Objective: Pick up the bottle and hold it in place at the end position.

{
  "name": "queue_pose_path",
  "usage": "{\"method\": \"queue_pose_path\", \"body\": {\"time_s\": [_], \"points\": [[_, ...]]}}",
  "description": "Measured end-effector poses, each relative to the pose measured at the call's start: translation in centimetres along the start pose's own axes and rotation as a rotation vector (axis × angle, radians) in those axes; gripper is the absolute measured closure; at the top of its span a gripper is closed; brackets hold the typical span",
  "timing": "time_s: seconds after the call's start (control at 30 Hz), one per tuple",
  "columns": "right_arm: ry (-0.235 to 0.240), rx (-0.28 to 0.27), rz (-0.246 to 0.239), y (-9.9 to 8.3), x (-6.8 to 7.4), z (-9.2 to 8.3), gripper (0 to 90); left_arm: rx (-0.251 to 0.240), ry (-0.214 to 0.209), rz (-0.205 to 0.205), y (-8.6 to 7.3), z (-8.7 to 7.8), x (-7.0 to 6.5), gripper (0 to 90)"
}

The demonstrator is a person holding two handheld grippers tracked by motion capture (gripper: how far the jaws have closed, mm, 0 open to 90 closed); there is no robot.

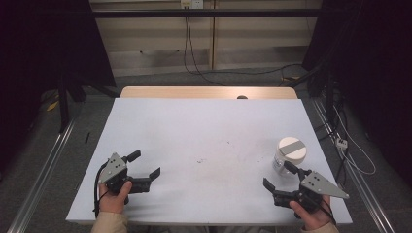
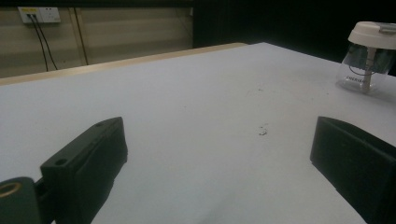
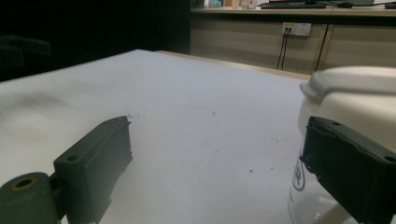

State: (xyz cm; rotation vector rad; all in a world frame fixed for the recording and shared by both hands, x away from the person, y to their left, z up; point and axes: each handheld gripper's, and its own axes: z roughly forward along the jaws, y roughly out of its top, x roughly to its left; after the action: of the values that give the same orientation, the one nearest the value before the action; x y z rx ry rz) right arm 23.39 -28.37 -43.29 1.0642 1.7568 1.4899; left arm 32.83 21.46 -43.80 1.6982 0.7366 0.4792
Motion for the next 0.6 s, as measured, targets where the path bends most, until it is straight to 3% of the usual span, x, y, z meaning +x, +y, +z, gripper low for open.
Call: {"method": "queue_pose_path", "body": {"time_s": [0.2, 0.6], "points": [[-0.054, 0.013, 0.017, 1.9, -1.2, 0.1, 7.1, -0.001, -0.003, -0.001, 0.0, 0.0, 0.0, 3.5], [-0.055, 0.0, 0.002, 3.6, -1.4, -0.4, 6.9, 0.007, -0.011, -0.01, -0.1, 0.2, 0.0, 3.5]]}}
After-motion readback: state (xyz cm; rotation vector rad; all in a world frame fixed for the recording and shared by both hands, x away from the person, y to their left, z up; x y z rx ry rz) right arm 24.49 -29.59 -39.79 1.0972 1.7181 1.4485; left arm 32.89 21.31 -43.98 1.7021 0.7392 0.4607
